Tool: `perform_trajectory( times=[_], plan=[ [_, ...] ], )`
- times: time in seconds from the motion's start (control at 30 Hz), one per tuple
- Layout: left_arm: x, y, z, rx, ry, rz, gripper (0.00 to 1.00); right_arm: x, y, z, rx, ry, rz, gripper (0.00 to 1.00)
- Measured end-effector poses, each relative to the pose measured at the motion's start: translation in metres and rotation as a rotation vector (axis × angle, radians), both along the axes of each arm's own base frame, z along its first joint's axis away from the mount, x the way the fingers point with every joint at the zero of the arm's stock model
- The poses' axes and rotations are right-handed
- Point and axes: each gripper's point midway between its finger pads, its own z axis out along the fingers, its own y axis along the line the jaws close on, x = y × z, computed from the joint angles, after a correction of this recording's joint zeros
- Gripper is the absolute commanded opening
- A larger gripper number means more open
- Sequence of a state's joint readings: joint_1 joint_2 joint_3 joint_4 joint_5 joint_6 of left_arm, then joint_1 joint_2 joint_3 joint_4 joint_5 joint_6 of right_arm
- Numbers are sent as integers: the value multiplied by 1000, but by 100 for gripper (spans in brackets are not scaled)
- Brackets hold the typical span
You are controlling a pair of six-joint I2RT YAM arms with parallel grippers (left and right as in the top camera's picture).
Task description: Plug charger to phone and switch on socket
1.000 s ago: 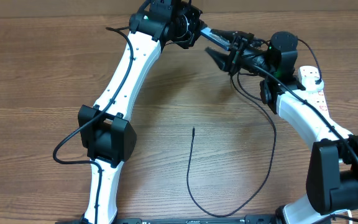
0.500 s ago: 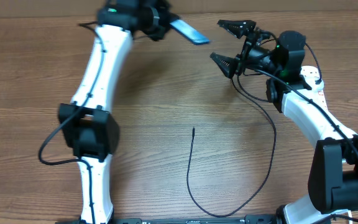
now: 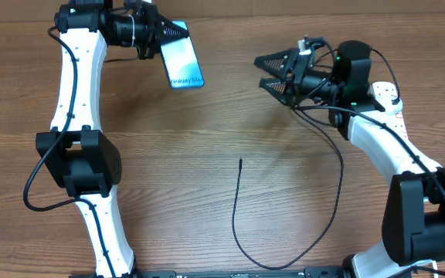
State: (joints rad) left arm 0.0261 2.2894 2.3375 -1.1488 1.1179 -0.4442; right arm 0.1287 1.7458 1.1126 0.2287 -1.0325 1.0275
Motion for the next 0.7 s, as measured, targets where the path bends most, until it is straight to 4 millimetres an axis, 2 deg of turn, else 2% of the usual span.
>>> perform_trajectory(
  times=[0.1, 0.2, 0.27, 0.4, 0.57, 0.7],
  plan=[
    [-6, -1, 0, 7, -67, -51, 4, -9, 14, -6, -35, 7, 40, 98],
    [-6, -2, 2, 11, -122, -77, 4, -17, 23, -24, -151, 121, 39, 100],
    [-6, -1, 2, 13, -142, -84, 4, -23, 21, -38, -328, 197, -7, 99],
    [-4, 4, 2, 17, -163, -82, 4, -24, 7, -44, -668, 144, -87, 100],
    [-3, 7, 0, 33, -165, -76, 4, -47, -8, -72, -917, 173, -72, 100],
    [-3, 7, -1, 37, -164, -75, 4, -61, -5, -101, -1042, 204, -26, 100]
  ],
)
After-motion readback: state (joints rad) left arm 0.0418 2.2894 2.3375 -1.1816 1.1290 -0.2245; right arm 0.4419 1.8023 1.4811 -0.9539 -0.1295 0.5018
